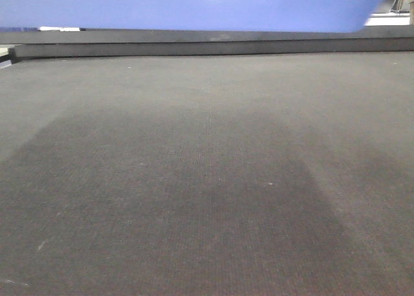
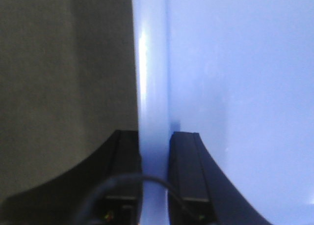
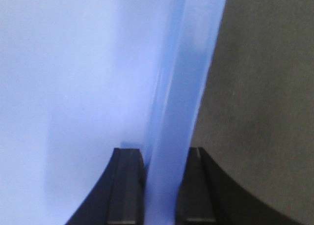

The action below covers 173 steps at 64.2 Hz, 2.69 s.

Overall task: Grab blue tray and place on right shelf
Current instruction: 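Lift the blue tray off the table with both grippers, then hold the tray raised with both grippers while the base backs away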

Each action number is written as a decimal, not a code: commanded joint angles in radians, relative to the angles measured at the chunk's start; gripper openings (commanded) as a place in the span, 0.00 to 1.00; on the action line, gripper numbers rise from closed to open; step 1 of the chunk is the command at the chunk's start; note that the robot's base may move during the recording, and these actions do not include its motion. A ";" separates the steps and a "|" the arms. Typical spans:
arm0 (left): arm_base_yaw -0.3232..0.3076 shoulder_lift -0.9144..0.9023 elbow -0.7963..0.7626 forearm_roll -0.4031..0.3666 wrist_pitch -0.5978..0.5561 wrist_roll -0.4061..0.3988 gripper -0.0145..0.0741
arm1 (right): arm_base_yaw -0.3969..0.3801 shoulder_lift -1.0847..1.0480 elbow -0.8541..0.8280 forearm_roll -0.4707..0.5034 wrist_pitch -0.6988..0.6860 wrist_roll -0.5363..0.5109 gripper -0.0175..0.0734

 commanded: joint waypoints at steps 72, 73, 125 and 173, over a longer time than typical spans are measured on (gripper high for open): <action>-0.206 0.021 -0.008 0.112 -0.020 -0.175 0.12 | -0.006 -0.135 0.050 -0.073 -0.014 -0.028 0.26; -0.206 0.028 -0.016 0.114 -0.016 -0.175 0.12 | -0.006 -0.135 0.050 -0.073 -0.014 -0.028 0.26; -0.212 0.060 -0.071 0.085 0.088 -0.175 0.11 | -0.006 -0.135 0.050 -0.073 -0.014 -0.028 0.26; -0.212 0.060 -0.071 0.085 0.088 -0.175 0.11 | -0.006 -0.135 0.050 -0.073 -0.014 -0.028 0.26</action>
